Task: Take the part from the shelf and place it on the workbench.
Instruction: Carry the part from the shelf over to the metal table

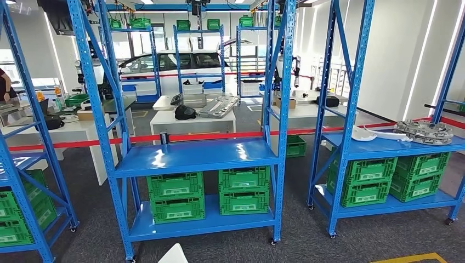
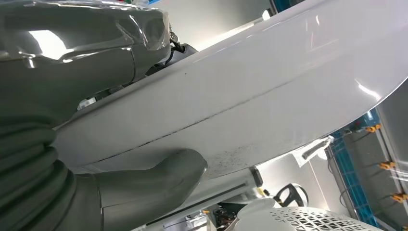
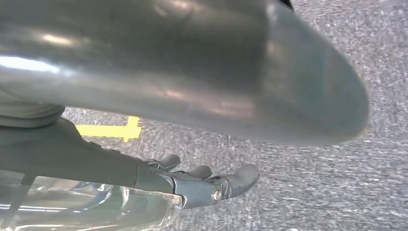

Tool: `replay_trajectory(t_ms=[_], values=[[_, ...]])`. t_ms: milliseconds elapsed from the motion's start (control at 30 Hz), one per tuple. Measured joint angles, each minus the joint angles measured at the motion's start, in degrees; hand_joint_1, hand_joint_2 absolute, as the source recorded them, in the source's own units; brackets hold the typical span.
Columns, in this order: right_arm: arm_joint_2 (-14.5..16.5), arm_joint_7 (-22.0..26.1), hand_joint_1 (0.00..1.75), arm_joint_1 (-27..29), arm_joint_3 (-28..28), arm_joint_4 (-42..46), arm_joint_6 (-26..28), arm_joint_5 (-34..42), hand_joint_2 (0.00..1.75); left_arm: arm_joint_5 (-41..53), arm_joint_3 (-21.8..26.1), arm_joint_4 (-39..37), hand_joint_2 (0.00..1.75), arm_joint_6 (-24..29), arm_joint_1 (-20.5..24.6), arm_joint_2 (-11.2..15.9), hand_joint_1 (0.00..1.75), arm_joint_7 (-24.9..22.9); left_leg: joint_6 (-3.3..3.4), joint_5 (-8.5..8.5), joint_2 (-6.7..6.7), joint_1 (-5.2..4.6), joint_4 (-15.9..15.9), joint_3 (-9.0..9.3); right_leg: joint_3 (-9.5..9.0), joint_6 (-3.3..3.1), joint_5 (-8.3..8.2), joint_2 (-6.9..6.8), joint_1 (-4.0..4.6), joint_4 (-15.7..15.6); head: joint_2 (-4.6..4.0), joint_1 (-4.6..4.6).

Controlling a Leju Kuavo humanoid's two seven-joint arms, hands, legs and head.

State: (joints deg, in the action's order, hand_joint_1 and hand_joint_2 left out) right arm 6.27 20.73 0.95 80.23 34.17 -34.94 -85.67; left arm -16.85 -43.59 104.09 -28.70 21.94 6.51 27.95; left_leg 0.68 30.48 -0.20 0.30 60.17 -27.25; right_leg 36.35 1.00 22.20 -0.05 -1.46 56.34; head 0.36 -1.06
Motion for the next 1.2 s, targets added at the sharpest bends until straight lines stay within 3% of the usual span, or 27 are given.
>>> replay_trajectory(t_ms=[33,67,133,167,200,267,300,333,367,400,433,467,533,567,633,667,733,800,833,867,900,967,1033,1067,1133,1200], values=[[0.0,0.0,0.00,0.0,0.0,0.0,0.0,0.0,0.00,0.0,0.0,0.1,1.75,0.0,0.1,0.0,1.75,0.0,0.29,0.87,-0.11,-0.24,-3.3,2.13,0.19,0.34,-0.68,0.01,-0.02,-0.2,0.01,0.06],[0.1,0.0,0.00,0.0,0.0,0.0,0.0,0.0,0.00,0.0,0.0,0.2,1.75,0.0,0.1,0.0,1.75,0.0,0.51,1.49,-0.13,-0.50,-5.3,3.05,0.33,0.76,-1.36,0.01,-0.08,-0.4,0.01,0.04],[0.1,0.0,0.00,0.0,0.1,0.0,0.0,-0.1,0.00,0.0,0.0,0.3,1.75,0.0,0.2,0.0,1.75,0.1,1.23,0.26,0.11,-0.77,-6.0,2.26,0.68,1.48,-2.38,0.03,-0.24,-1.0,-0.02,0.03],[0.1,-0.1,0.00,0.1,0.2,0.0,0.0,-0.2,0.00,0.0,0.0,0.3,1.75,0.0,0.2,0.0,1.75,0.1,1.75,-0.64,0.25,-0.76,-6.5,1.73,1.23,1.45,-1.55,0.05,-0.19,-0.4,-0.03,0.04],[0.1,-0.2,0.00,0.1,0.3,0.0,0.0,-0.4,0.00,0.0,0.0,0.3,1.75,0.0,0.2,-0.1,1.75,0.1,2.26,-1.74,0.40,-0.71,-6.8,1.03,2.03,1.16,0.38,0.07,-0.10,1.2,-0.03,0.16],[0.0,-0.6,0.00,0.1,0.4,0.0,0.0,-0.7,0.00,0.0,-0.2,0.3,1.75,0.0,0.2,-0.1,1.75,0.1,2.93,-3.74,0.53,-0.84,-7.0,-0.88,4.04,0.37,6.34,0.07,0.00,8.1,-0.01,0.36],[0.0,-0.8,0.00,0.1,0.4,0.0,0.0,-0.9,0.00,0.0,-0.3,0.3,1.75,-0.1,0.1,-0.1,1.75,0.1,3.05,-4.61,0.62,-1.00,-6.9,-1.97,4.76,0.41,8.37,0.08,0.00,12.2,0.00,0.42],[-0.1,-0.9,0.00,0.1,0.4,0.0,-0.1,-1.1,0.00,0.0,-0.4,0.2,1.75,-0.1,0.1,-0.1,1.75,0.1,3.07,-5.41,0.71,-1.12,-6.7,-3.15,4.99,0.79,9.08,0.08,0.00,15.5,0.00,0.44],[-0.1,-1.0,0.00,0.1,0.4,0.0,-0.1,-1.2,0.00,-0.1,-0.4,0.2,1.75,-0.1,0.1,-0.1,1.75,0.1,3.03,-6.12,0.78,-1.18,-6.4,-4.34,4.43,1.41,8.44,0.07,-0.02,17.1,0.00,0.48],[-0.1,-1.0,0.00,0.1,0.4,0.0,-0.1,-1.4,0.00,-0.1,-0.5,0.2,1.75,-0.1,0.1,-0.1,1.75,0.1,2.95,-6.75,0.84,-1.20,-5.9,-5.59,2.96,2.06,7.13,0.06,-0.05,16.8,0.00,0.52],[-0.2,-1.0,0.00,0.0,0.4,0.0,-0.1,-1.6,0.00,-0.1,-0.5,0.2,1.75,-0.1,0.1,-0.1,1.75,0.1,2.79,-7.32,0.86,-1.19,-5.3,-6.85,0.26,2.48,6.03,0.05,-0.12,14.3,0.00,0.55],[-0.2,-1.0,0.00,-0.1,0.5,0.0,-0.1,-1.7,0.00,-0.1,-0.6,0.3,1.75,-0.1,0.1,-0.1,1.75,0.1,2.60,-7.77,0.87,-1.26,-4.6,-7.99,-3.36,2.52,5.95,0.04,-0.12,10.1,0.00,0.61],[-0.3,-0.9,0.00,-0.3,0.5,0.1,-0.1,-1.9,0.00,-0.1,-0.5,0.3,1.75,0.0,0.1,-0.1,1.75,0.1,2.06,-8.61,0.99,-1.38,-3.4,-9.53,-9.20,1.60,7.96,0.07,0.06,1.6,0.01,0.57],[-0.4,-0.8,0.00,-0.5,0.5,0.1,-0.1,-1.9,0.00,-0.1,-0.5,0.4,1.75,0.0,0.1,-0.1,1.75,0.1,1.76,-9.02,1.06,-1.39,-3.2,-9.90,-10.36,1.03,8.90,0.08,0.27,-0.6,0.01,0.57],[-0.3,-0.8,0.00,-0.4,0.5,0.1,-0.1,-2.0,0.00,-0.2,-0.6,0.4,1.75,0.0,0.0,-0.1,1.75,0.2,1.07,-9.78,1.08,-1.17,-3.2,-10.36,-9.84,0.06,8.62,-0.02,0.29,-1.4,0.00,0.51],[-0.3,-0.7,0.00,-0.3,0.5,0.1,0.0,-2.1,0.00,-0.2,-0.5,0.4,1.75,0.1,-0.1,0.0,1.75,0.1,0.71,-9.08,0.95,-1.00,-2.7,-10.74,-9.41,-0.49,8.14,-0.12,0.17,-1.4,-0.02,0.47],[-0.3,-0.7,0.00,-0.2,0.7,0.1,0.2,-2.3,0.00,-0.4,-0.5,0.3,1.75,0.0,-0.3,0.0,1.75,0.0,-0.08,-4.68,0.58,-0.55,1.2,-12.15,-8.29,-1.24,6.85,-0.31,-0.15,-1.5,-0.05,0.40],[-0.3,-0.7,0.00,-0.2,0.8,0.1,0.5,-2.3,0.00,-0.5,-0.4,0.3,1.75,0.0,-0.4,0.0,1.75,-0.1,-0.82,0.73,0.41,-0.09,8.6,-14.11,-6.92,-1.37,5.60,-0.33,-0.13,-1.4,-0.05,0.27],[-0.3,-0.7,0.00,-0.2,0.8,0.0,0.5,-2.3,0.00,-0.5,-0.4,0.3,1.75,0.0,-0.6,0.1,1.75,-0.1,-1.06,1.77,0.40,0.12,11.9,-14.69,-6.26,-1.28,5.00,-0.32,-0.13,-1.4,-0.05,0.20],[-0.3,-0.7,0.00,-0.1,0.8,0.0,0.5,-2.4,0.00,-0.5,-0.5,0.3,1.75,0.0,-0.7,0.1,1.75,-0.1,-1.21,1.50,0.41,0.30,13.6,-14.47,-5.60,-1.12,4.45,-0.31,-0.14,-1.3,-0.04,0.17],[-0.3,-0.7,0.00,-0.1,0.8,0.0,0.5,-2.4,0.00,-0.5,-0.5,0.3,1.75,0.1,-0.8,0.1,1.75,-0.1,-1.27,0.29,0.41,0.46,13.0,-13.09,-5.03,-0.94,3.97,-0.29,-0.17,-1.2,-0.03,0.14],[-0.3,-0.7,0.00,-0.1,0.9,0.0,0.5,-2.4,0.00,-0.6,-0.5,0.4,1.75,0.0,-0.9,0.1,1.75,-0.1,-1.13,-2.03,0.35,0.64,5.5,-7.10,-4.25,-0.44,3.27,-0.23,-0.22,-1.1,-0.02,0.06],[-0.2,-0.7,0.00,-0.1,0.9,0.0,0.5,-2.4,0.00,-0.6,-0.4,0.4,1.75,0.0,-0.8,0.0,1.75,-0.1,-0.72,-1.89,0.18,0.45,-2.4,-1.68,-3.91,0.21,2.72,-0.22,-0.11,-1.0,-0.01,0.05],[-0.2,-0.7,0.00,-0.2,0.9,0.0,0.5,-2.4,0.00,-0.6,-0.4,0.4,1.75,0.0,-0.8,0.0,1.75,-0.1,-0.45,-1.42,0.10,0.25,-4.1,-0.66,-3.80,0.56,2.44,-0.24,-0.08,-1.0,0.00,0.06],[-0.2,-0.7,0.00,-0.3,0.9,0.0,0.6,-2.4,0.00,-0.6,-0.4,0.4,1.75,0.0,-0.8,0.0,1.75,-0.1,0.40,-1.66,0.12,0.02,-4.8,-0.78,-3.53,1.31,1.90,-0.27,-0.13,-1.1,0.01,0.12],[-0.2,-0.8,0.00,-0.3,0.9,-0.1,0.7,-2.6,0.00,-0.7,-0.4,0.4,1.75,0.0,-0.8,-0.1,1.75,-0.1,1.56,-2.53,0.31,0.06,-5.3,-1.21,-2.36,1.46,2.97,-0.23,-0.23,0.7,0.00,0.21]])
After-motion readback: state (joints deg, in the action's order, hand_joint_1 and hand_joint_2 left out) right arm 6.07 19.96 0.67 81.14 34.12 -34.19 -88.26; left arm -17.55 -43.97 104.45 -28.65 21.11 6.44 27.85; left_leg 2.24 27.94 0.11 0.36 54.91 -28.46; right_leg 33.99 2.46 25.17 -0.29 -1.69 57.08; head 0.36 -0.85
